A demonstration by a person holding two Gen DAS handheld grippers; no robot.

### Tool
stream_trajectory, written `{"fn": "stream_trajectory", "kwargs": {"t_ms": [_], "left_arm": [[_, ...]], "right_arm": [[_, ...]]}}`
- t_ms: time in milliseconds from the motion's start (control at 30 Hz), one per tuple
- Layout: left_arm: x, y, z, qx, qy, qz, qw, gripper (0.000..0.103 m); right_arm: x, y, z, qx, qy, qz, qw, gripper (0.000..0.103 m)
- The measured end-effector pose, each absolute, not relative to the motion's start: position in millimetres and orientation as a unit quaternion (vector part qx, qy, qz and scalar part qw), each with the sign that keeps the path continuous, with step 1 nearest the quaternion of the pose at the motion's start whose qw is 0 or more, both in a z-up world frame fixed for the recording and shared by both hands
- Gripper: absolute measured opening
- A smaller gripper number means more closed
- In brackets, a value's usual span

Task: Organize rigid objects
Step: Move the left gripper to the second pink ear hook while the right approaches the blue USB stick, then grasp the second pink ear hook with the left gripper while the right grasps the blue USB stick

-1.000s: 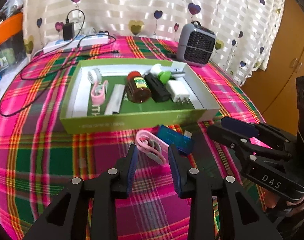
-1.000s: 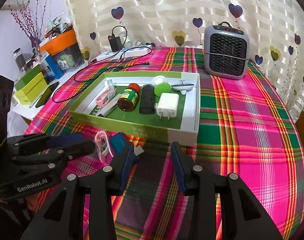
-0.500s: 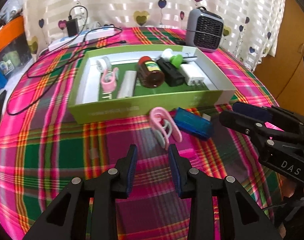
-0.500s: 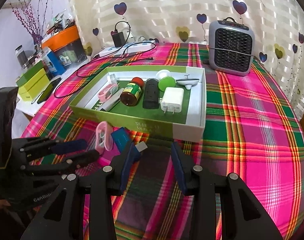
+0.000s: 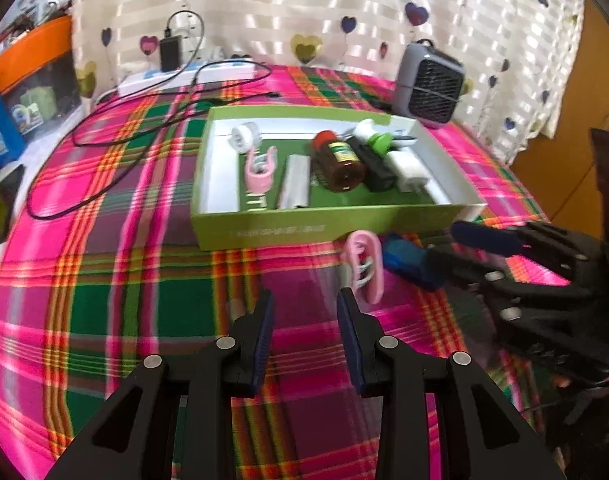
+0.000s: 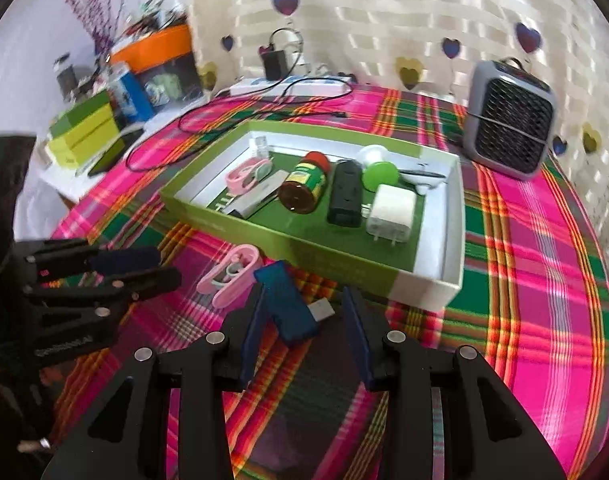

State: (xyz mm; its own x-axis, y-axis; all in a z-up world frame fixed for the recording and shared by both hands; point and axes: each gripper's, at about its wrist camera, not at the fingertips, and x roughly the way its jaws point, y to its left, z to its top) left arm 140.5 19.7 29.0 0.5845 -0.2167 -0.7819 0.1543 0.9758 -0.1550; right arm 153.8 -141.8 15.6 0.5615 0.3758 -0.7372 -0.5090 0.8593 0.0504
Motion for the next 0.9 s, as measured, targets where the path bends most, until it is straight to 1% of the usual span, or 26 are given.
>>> {"fn": "stream_trajectory", "kwargs": {"t_ms": [200, 800, 867, 900], "left_arm": [[140, 9, 33, -0.033, 0.440, -0.122, 0.889, 0.031], [142, 10, 34, -0.037, 0.438, -0.125, 0.889, 0.031], [143, 10, 34, -0.037, 0.438, -0.126, 0.889, 0.031], [143, 10, 34, -0.037, 0.439, -0.127, 0.889, 0.031]], "right_arm": [[156, -127, 12, -0.126, 0.395, 0.266, 0.870, 0.040], [167, -114, -2, -0.146, 0.413, 0.264, 0.860, 0.039], [167, -117, -2, -0.140, 0.414, 0.264, 0.860, 0.027], [168, -119, -3, -0.136, 0.416, 0.263, 0.860, 0.025]]}}
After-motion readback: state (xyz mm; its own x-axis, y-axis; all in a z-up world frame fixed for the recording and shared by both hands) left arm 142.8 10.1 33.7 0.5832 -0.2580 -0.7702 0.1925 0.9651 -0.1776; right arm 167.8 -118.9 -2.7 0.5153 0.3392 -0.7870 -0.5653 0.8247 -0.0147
